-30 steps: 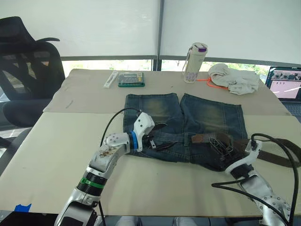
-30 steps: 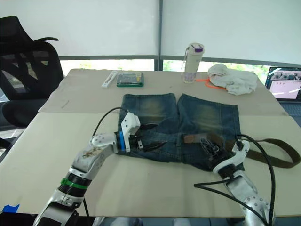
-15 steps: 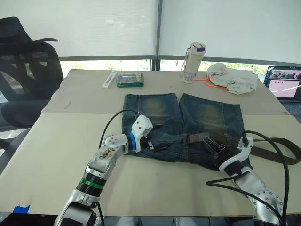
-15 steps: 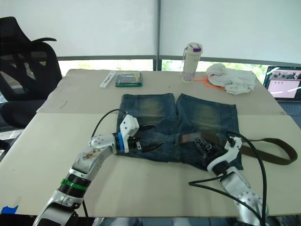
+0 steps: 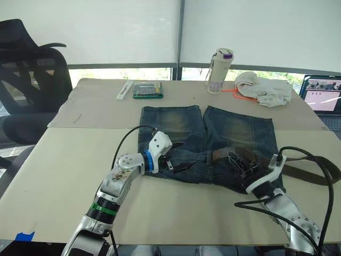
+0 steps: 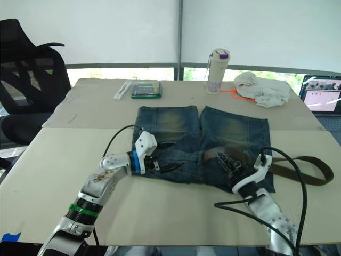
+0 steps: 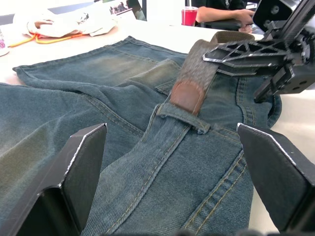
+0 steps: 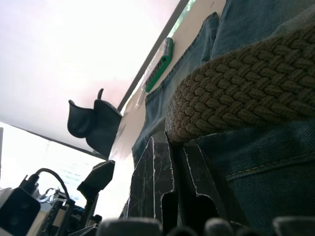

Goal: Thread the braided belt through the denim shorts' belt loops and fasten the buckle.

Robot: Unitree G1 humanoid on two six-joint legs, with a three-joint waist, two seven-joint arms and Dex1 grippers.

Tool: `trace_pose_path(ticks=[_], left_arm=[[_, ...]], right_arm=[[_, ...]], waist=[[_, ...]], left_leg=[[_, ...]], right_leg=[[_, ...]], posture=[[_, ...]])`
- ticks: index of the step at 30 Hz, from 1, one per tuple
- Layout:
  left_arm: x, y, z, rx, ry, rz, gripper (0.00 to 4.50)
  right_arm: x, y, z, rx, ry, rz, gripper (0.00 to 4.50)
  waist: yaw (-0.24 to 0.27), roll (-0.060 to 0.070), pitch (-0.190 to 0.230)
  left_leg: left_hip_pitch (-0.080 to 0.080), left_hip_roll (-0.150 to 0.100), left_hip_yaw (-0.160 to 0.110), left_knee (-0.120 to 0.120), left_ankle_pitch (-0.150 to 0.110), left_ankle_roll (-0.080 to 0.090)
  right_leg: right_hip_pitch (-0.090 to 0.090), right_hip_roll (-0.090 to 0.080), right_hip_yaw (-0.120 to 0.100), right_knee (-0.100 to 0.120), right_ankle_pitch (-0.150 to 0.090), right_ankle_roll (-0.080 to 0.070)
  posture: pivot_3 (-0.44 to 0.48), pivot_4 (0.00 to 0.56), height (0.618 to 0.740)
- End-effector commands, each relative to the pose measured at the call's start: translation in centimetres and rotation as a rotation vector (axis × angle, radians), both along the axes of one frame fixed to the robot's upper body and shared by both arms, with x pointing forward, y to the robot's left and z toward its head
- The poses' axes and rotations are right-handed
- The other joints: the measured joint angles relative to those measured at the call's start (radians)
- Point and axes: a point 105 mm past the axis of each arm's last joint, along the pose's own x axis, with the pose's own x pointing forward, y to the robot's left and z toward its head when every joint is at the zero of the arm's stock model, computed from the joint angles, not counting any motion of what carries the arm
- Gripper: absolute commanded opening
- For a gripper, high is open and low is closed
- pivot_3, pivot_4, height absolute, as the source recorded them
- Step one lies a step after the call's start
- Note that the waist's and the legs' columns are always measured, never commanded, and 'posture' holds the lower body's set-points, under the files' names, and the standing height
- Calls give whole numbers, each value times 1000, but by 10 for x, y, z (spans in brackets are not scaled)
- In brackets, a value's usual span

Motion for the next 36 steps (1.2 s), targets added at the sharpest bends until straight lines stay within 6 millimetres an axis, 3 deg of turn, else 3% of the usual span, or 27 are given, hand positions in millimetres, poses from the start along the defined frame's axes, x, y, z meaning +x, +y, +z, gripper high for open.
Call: trace_pose_path(ticks=[1, 6, 10, 15, 19, 23, 28, 31, 36], left_arm=[[0, 0, 9, -17, -38, -1, 4476], [0, 1, 10, -16, -38, 1, 4476], [0, 0, 8, -12, -34, -2, 4476], [1, 2, 8, -11, -34, 7, 4476], [0, 3, 8, -12, -30, 10, 4476], [0, 1, 7, -21, -25, 15, 4476], [1, 1, 6, -24, -21, 21, 4476], [1, 2, 5, -24, -19, 29, 4476], [5, 4, 3, -46, 8, 68, 4476]], right_arm=[[-4, 1, 8, 2, -28, 15, 0], [-4, 0, -2, -30, 6, 6, 0], [-3, 10, -21, -192, 59, 46, 0], [4, 18, -29, -341, 66, 49, 0], [10, 21, -21, -382, 27, 43, 0], [11, 38, -15, -438, -11, 110, 0], [13, 52, -5, -385, -44, 144, 0], [15, 55, 6, -247, -50, 131, 0], [13, 60, 0, -211, 1, 146, 0]], waist=[[0, 0, 0], [1, 0, 0], [0, 0, 0], [-1, 0, 0], [-2, 0, 0], [-2, 0, 0], [-3, 0, 0], [-2, 0, 0], [-2, 0, 0]], left_leg=[[0, 0, 0, 0, 0, 0], [0, 0, 0, 0, 0, 0], [0, 0, 0, 0, 0, 0], [1, 0, 0, 0, 0, 0], [2, 0, 0, 0, 0, 0], [2, 0, 0, 0, 0, -1], [2, 0, 0, 0, 1, -2], [1, 0, 0, 0, 2, -3], [1, 0, 0, 0, 2, -3]], right_leg=[[0, 0, 0, 0, 0, 0], [0, 0, 0, 0, 0, 0], [0, 0, 0, 0, 0, 0], [0, 0, 0, 0, 0, 0], [1, 0, 0, 0, 0, 0], [0, 0, 0, 0, 0, 0], [0, 1, 0, 1, 0, 0], [0, 1, 0, 0, 0, 0], [0, 0, 0, 1, 0, 0]], posture=[[0, 150, 737], [0, 150, 737], [0, 150, 737], [0, 150, 737], [0, 150, 737], [0, 150, 737], [0, 150, 737], [0, 150, 737], [0, 150, 737]])
